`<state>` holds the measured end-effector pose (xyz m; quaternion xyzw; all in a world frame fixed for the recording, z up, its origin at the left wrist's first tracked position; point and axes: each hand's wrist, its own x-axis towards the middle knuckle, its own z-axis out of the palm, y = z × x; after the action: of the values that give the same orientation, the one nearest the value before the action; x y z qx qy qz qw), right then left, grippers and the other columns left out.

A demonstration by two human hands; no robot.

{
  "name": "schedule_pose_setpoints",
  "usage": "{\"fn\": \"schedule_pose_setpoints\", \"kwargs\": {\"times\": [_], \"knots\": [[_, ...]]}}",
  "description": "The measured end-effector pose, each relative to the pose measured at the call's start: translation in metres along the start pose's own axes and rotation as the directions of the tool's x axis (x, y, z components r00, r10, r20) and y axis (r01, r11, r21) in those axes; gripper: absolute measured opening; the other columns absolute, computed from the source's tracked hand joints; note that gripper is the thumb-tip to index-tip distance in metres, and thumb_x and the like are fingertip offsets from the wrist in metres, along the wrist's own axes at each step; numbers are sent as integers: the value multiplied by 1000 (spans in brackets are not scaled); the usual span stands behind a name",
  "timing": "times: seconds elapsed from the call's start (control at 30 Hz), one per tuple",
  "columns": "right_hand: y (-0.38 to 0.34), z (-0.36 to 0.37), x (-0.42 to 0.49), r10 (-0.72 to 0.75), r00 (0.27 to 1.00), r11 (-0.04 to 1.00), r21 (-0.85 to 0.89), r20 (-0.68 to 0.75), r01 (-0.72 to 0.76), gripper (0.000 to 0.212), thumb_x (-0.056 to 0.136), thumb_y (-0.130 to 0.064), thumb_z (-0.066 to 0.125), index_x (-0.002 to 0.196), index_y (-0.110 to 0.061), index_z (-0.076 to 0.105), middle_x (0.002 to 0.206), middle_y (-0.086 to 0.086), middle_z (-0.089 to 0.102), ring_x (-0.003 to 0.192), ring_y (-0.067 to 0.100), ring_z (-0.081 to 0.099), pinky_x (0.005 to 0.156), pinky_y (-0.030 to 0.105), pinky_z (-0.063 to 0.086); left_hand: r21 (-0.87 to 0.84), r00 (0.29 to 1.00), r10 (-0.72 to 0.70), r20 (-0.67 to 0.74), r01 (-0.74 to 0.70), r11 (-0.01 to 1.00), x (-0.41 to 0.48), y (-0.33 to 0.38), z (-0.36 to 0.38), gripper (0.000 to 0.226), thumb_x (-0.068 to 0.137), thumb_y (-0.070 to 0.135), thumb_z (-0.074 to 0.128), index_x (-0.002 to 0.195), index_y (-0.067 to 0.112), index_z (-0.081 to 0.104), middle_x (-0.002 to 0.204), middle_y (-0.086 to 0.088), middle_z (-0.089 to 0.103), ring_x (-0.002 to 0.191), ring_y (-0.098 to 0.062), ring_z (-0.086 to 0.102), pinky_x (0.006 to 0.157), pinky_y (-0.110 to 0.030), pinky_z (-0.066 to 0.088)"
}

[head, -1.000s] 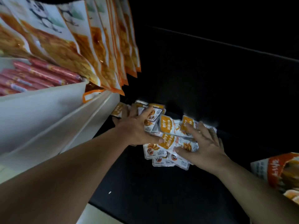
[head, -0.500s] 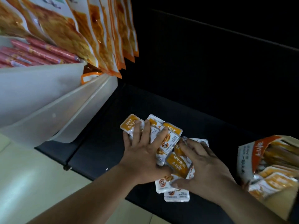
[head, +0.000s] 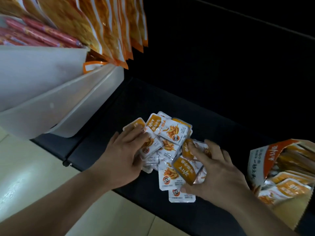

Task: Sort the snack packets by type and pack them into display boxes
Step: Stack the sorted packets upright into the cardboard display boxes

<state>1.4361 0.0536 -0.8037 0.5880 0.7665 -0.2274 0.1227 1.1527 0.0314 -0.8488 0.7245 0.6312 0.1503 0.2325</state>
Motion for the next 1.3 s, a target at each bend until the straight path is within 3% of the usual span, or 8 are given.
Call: {"fn": "schedule_pose_setpoints", "kwargs": {"times": [0.2, 0.3, 0.43, 0.67, 0.87, 0.97, 1.07, 1.3], "knots": [[27, -21, -1, -43, 989, 966, 258, 142, 5, 83, 86, -48, 70, 145, -73, 18, 165, -32, 0, 148, -3, 2, 122, 31, 20, 33, 991, 79, -109, -76, 997, -11, 7, 5, 51, 88, 20, 62, 139, 22, 63, 149, 2, 56, 126, -24, 54, 99, -44, 55], [31, -16, 8, -42, 999, 960, 276, -23, 46, 57, 93, -48, 68, 139, -66, 41, 163, -27, 20, 152, 8, 19, 122, 33, 29, 70, 983, 148, -113, -141, 988, -25, 22, 19, 44, 92, 23, 61, 135, 19, 67, 145, 3, 61, 133, -22, 54, 102, -48, 53], [35, -1, 14, -36, 974, 964, 247, -225, 93, 50, 83, -49, 79, 129, -51, 58, 125, -29, 51, 125, -1, 40, 107, 37, 47, 99, 985, 141, -103, -131, 987, -33, 30, 33, 45, 91, 23, 62, 136, 21, 67, 148, -1, 59, 144, -28, 47, 106, -59, 50], [33, -12, -1, -160, 923, 928, 266, -351, 262, 76, 78, -43, 80, 146, -46, 46, 132, -34, 40, 124, -1, 50, 97, 29, 51, 43, 974, 145, -173, -140, 989, -30, 18, 20, 44, 91, 16, 66, 132, 31, 70, 153, 0, 52, 128, -25, 56, 89, -40, 60], [19, -6, -8, -323, 944, 933, 145, -71, 330, 71, 87, -36, 77, 147, -49, 41, 135, -36, 25, 134, -7, 28, 111, 23, 41, 54, 984, 48, -170, -39, 998, -17, 15, 12, 53, 86, 37, 75, 137, 29, 63, 140, 10, 58, 113, -10, 52, 85, -24, 50], [17, 0, -6, -326, 944, 938, 107, -51, 330, 67, 86, -41, 78, 139, -55, 41, 144, -45, 15, 138, -14, 14, 111, 17, 30, 44, 986, -40, -161, 47, 998, -16, 15, 10, 72, 76, 45, 86, 140, 28, 59, 126, 8, 58, 106, -12, 50, 85, -27, 44], [20, 2, -4, -283, 955, 954, 77, -89, 290, 70, 76, -44, 84, 134, -54, 47, 144, -46, 21, 140, -12, 15, 111, 25, 35, 19, 977, -92, -190, 97, 995, -17, 15, 8, 61, 67, 52, 91, 118, 26, 70, 110, 10, 55, 98, -12, 47, 80, -30, 43], [15, -7, 4, -161, 981, 984, 59, -105, 167, 78, 70, -59, 85, 137, -44, 48, 115, -23, 36, 115, 1, 40, 93, 25, 42, -454, 919, -390, -55, 325, 830, -21, 41, -11, 23, 83, 26, 84, 87, 38, 64, 85, 20, 72, 74, -4, 70, 55, -24, 56]]}}
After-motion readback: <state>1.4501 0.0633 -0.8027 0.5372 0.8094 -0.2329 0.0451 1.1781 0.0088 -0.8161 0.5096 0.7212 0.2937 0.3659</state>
